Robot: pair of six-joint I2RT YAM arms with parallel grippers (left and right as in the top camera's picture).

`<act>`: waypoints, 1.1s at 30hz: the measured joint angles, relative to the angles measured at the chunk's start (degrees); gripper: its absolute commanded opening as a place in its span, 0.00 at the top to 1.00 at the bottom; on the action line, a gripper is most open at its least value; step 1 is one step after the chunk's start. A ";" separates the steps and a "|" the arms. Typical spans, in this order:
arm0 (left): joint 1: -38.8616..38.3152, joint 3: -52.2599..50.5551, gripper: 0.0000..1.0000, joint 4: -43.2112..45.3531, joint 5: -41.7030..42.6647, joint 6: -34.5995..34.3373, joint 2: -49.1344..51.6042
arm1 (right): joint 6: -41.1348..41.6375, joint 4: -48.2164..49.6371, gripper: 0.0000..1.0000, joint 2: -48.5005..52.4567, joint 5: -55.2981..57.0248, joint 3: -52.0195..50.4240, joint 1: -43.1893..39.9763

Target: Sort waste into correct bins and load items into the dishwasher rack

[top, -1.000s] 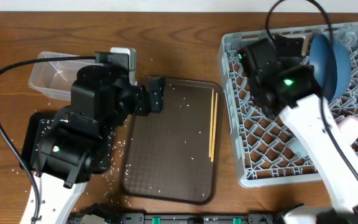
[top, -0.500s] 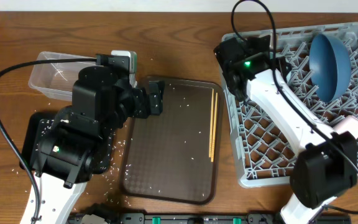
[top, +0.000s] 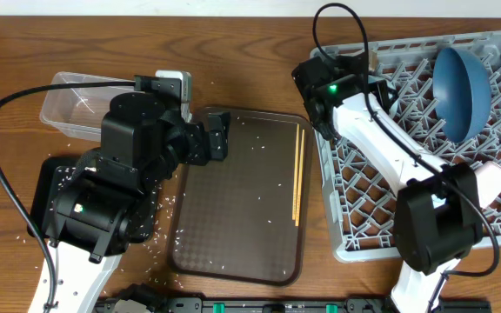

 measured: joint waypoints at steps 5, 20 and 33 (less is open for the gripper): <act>0.00 0.00 0.02 0.00 0.00 0.00 0.00 | 0.00 -0.24 0.99 1.53 0.87 0.00 0.39; 0.00 -0.02 0.02 0.00 0.00 0.00 0.00 | -0.96 -4.74 0.99 2.32 6.56 0.00 1.66; 0.00 0.00 0.02 -0.31 0.00 0.00 0.00 | -1.01 -4.57 0.99 2.32 4.50 0.00 2.12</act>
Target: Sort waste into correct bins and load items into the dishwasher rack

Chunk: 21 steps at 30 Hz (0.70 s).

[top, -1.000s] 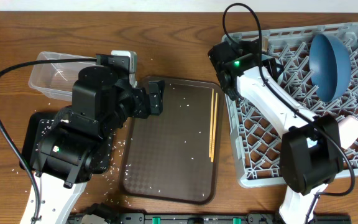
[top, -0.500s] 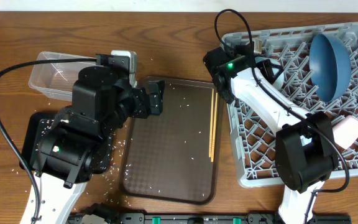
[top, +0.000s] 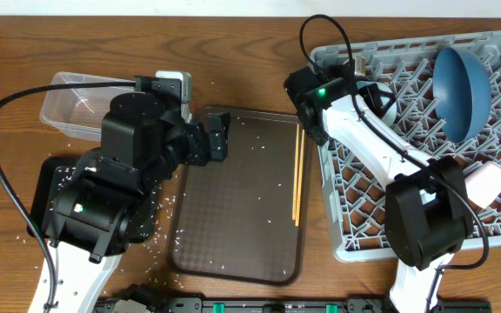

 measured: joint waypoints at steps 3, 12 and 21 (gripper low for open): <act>0.00 0.00 0.02 -0.04 0.00 0.00 0.00 | 0.02 0.00 0.99 0.00 -1.16 0.00 0.59; 0.00 -0.02 0.02 -0.55 0.00 0.00 0.00 | 0.20 -1.81 0.99 0.00 -2.23 0.00 0.70; 0.00 0.00 0.02 -0.94 0.00 0.00 0.00 | 1.05 -7.28 0.99 0.00 -0.35 0.83 0.72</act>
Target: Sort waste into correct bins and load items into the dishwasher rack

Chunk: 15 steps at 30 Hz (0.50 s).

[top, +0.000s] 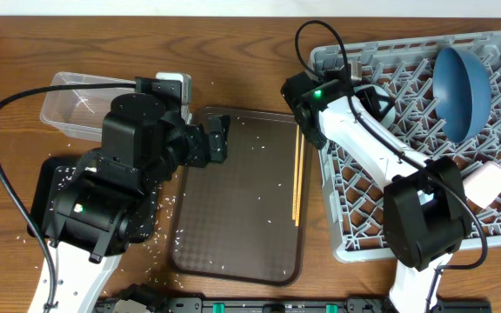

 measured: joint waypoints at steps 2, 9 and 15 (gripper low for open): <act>0.00 0.00 0.02 -0.11 -0.04 0.00 0.00 | 1.18 -3.98 0.99 0.00 -1.07 1.49 0.00; 0.11 0.00 0.02 -0.17 -0.24 1.55 -0.04 | 9.33 -15.04 0.99 0.04 -11.04 11.04 -0.02; 0.11 -0.02 0.02 -0.31 -0.24 1.81 -0.44 | 15.45 -15.04 0.99 0.24 -16.41 11.80 -0.02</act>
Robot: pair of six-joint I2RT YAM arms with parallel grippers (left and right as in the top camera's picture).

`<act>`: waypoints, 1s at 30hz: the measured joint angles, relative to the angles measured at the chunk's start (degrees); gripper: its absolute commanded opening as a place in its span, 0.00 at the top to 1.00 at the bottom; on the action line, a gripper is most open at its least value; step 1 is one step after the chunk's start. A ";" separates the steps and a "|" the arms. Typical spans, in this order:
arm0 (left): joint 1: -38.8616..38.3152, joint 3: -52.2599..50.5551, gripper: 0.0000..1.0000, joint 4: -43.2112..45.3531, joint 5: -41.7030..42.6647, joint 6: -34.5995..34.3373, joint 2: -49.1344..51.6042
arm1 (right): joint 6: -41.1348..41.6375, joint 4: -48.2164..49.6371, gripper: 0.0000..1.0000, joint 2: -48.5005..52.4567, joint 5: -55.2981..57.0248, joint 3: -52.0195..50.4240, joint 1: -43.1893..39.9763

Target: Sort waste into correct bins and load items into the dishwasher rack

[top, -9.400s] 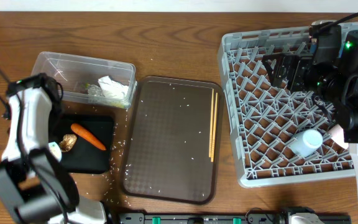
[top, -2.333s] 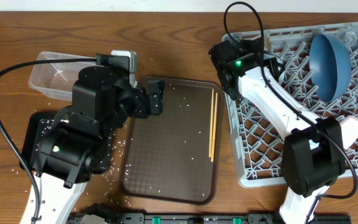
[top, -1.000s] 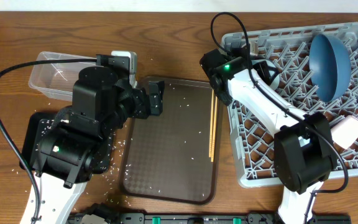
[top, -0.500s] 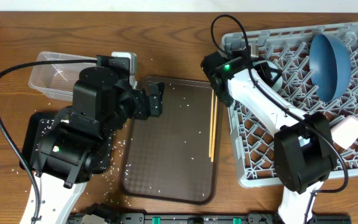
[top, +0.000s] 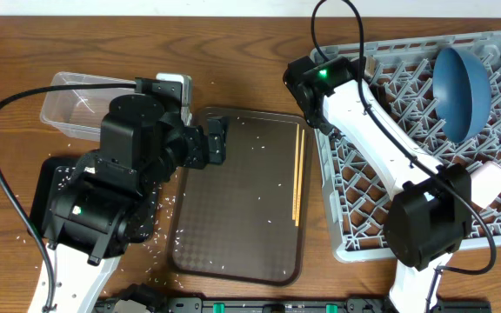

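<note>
Two chopsticks [top: 298, 174] lie side by side along the right edge of the brown tray [top: 233, 217]. The tray also carries scattered white scraps. My right gripper [top: 311, 109] hangs over the gap between the tray's far right corner and the grey dishwasher rack [top: 355, 235]. Its fingers are hidden under the wrist. A blue bowl [top: 459, 83] leans in the rack's far right part, and a white item [top: 491, 183] sits at its right side. My left gripper [top: 216, 139] rests at the tray's far left edge with nothing seen in it.
A clear plastic container [top: 72, 104] stands at the far left. A black bin [top: 46, 187] dusted with white crumbs lies under the left arm. Cables loop over both arms. The rack fills the right side of the table.
My right wrist has shifted a little back and to the right, toward the rack's far left corner. The left arm, chopsticks and tray are unchanged.
My right wrist was first over the rack's far left corner. It then stood further left, by the tray's far right corner above the chopsticks' ends, and stayed there. Now it has drawn back slightly. The chopsticks have not moved, and the left arm held still throughout.
</note>
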 measured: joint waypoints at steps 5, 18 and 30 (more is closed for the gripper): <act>0.00 0.02 0.02 -0.07 0.00 0.13 -0.11 | 2.60 0.81 0.99 1.92 1.42 0.00 -0.17; 0.00 0.02 0.02 -0.57 0.00 0.13 -0.11 | 3.63 -0.83 0.99 5.88 9.81 -0.02 -5.40; 0.00 0.00 0.02 -0.92 0.00 0.13 -0.11 | 3.63 -1.44 0.99 6.40 10.97 -0.02 -2.78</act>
